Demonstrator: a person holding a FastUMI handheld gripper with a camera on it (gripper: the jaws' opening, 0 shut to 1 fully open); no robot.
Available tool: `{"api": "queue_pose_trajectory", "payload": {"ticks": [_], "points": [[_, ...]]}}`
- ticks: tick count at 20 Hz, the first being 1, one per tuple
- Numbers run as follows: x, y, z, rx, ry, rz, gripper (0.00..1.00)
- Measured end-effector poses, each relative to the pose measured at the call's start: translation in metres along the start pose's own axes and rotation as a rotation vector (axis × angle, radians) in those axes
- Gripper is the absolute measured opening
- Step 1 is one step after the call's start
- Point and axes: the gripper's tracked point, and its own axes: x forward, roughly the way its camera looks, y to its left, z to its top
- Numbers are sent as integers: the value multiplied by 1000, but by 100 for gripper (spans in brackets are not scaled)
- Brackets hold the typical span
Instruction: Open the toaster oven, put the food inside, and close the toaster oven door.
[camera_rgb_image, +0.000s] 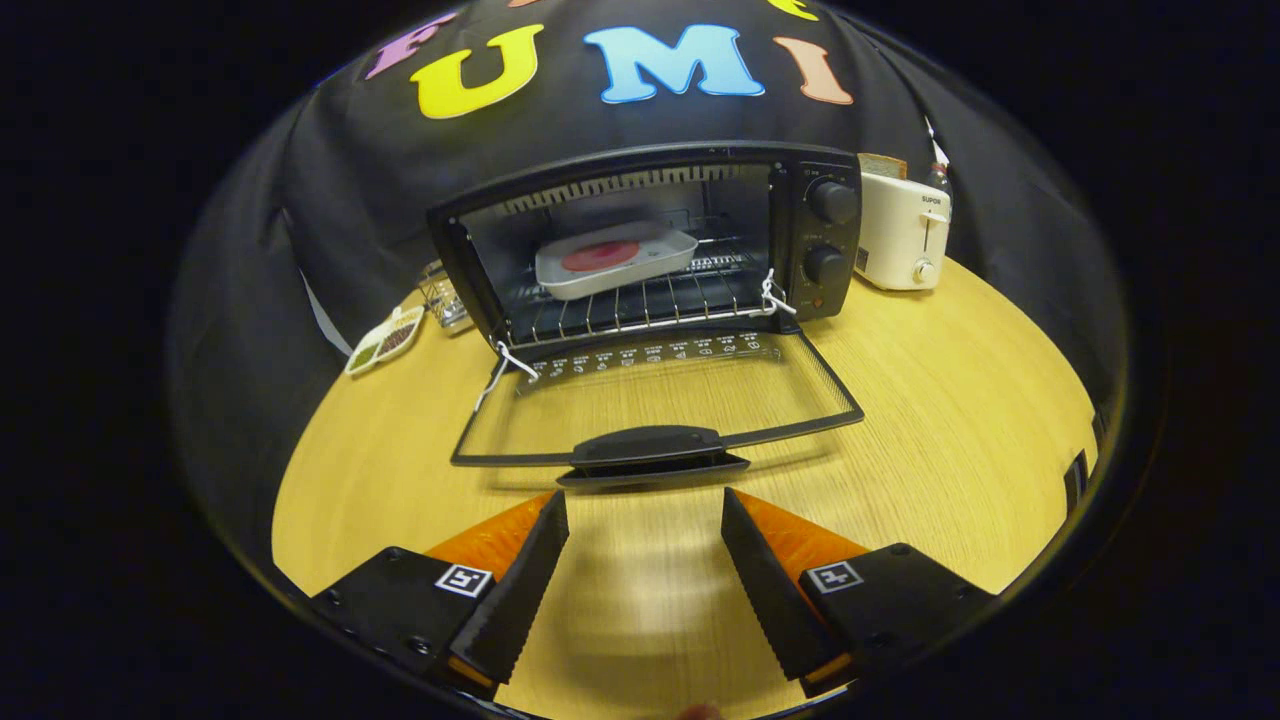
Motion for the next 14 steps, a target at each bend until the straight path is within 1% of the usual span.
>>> {"api": "queue_pose_trajectory", "payload": {"ticks": [2,7,11,14], "points": [[6,-3,-6,-40,18,-15,98],[20,-7,-16,-65,76,-37,98],[29,-10,-8,-75,56,-52,98],[33,-11,-3,-50,52,-64,97]]}}
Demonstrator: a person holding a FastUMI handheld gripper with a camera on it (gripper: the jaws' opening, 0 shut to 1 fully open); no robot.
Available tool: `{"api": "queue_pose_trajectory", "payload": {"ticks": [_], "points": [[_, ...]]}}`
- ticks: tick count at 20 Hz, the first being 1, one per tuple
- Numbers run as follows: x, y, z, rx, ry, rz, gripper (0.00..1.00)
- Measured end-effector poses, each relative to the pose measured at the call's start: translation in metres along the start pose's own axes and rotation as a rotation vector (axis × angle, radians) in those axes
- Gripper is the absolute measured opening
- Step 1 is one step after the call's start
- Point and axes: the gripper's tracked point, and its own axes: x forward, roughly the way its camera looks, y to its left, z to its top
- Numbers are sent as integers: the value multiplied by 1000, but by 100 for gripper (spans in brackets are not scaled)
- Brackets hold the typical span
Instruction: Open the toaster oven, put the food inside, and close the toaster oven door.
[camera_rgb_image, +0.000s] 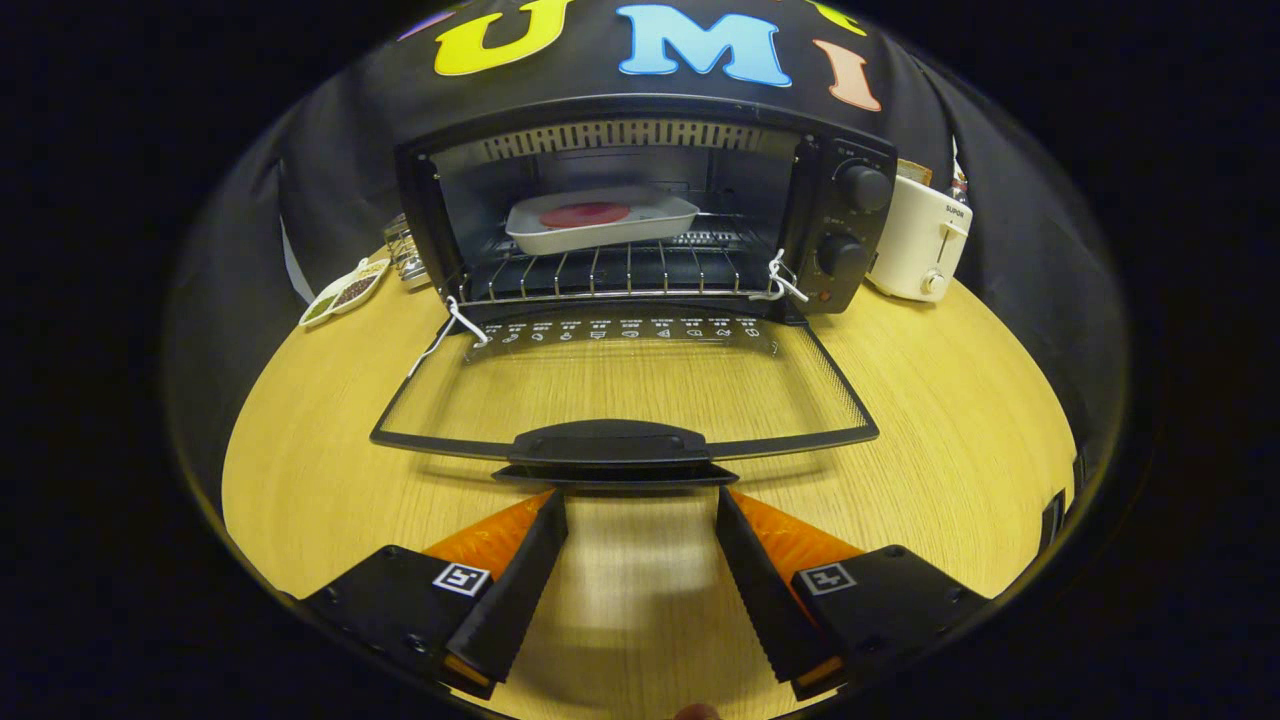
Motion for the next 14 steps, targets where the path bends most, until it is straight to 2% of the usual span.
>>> {"api": "queue_pose_trajectory", "payload": {"ticks": [5,9,14], "points": [[-3,0,4,-20,-24,14,97],[-22,-3,18,-66,-100,12,97],[-37,-2,34,-55,-161,28,98]]}}
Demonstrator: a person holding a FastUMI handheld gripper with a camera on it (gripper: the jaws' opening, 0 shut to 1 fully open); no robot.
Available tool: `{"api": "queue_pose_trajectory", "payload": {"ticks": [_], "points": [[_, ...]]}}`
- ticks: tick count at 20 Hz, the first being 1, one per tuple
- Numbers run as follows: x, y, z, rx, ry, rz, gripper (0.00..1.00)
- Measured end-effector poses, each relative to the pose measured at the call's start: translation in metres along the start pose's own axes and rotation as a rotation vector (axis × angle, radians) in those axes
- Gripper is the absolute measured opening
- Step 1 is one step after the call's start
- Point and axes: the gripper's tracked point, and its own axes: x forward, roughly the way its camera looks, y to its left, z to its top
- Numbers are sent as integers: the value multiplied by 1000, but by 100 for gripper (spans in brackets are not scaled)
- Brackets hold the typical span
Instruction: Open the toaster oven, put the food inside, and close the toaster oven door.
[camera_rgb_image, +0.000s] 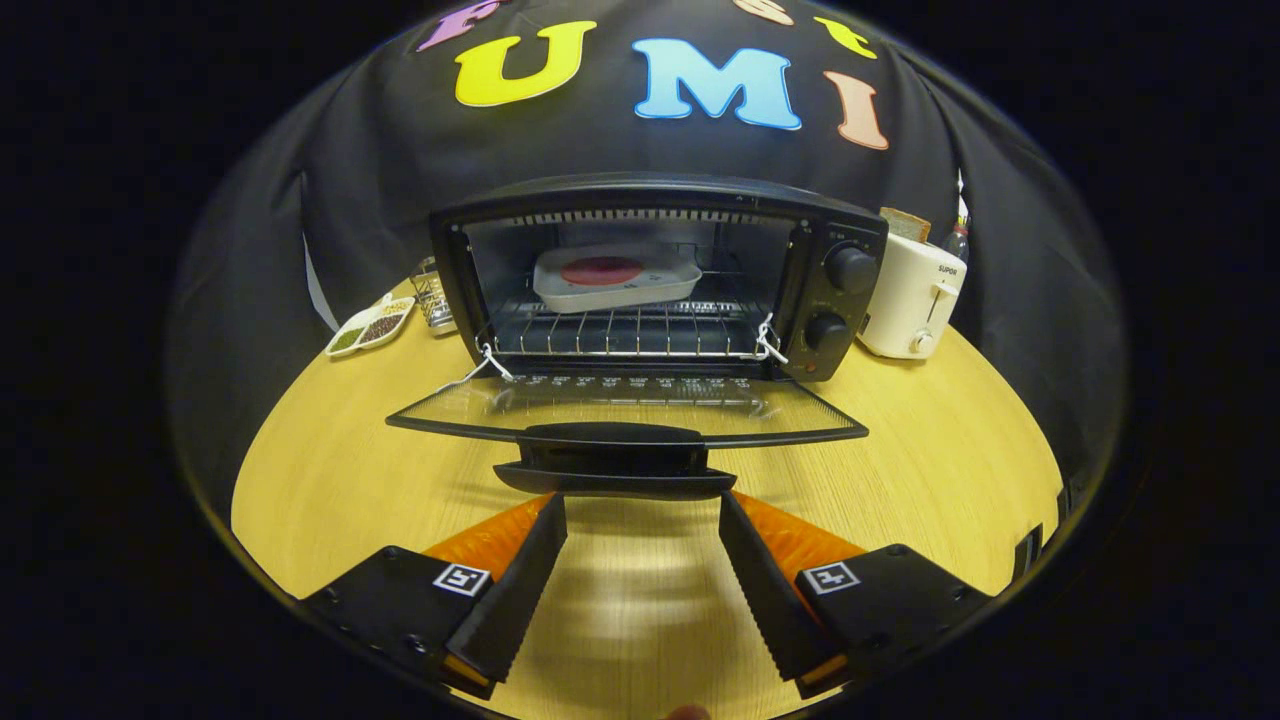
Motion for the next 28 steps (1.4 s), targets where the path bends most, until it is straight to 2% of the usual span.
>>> {"api": "queue_pose_trajectory", "payload": {"ticks": [13,19,24,28], "points": [[-23,-9,108,9,-304,37,97],[-73,-25,132,-47,-441,67,97],[-128,-51,132,-52,-531,85,97],[-168,-80,131,-72,-608,52,97]]}}
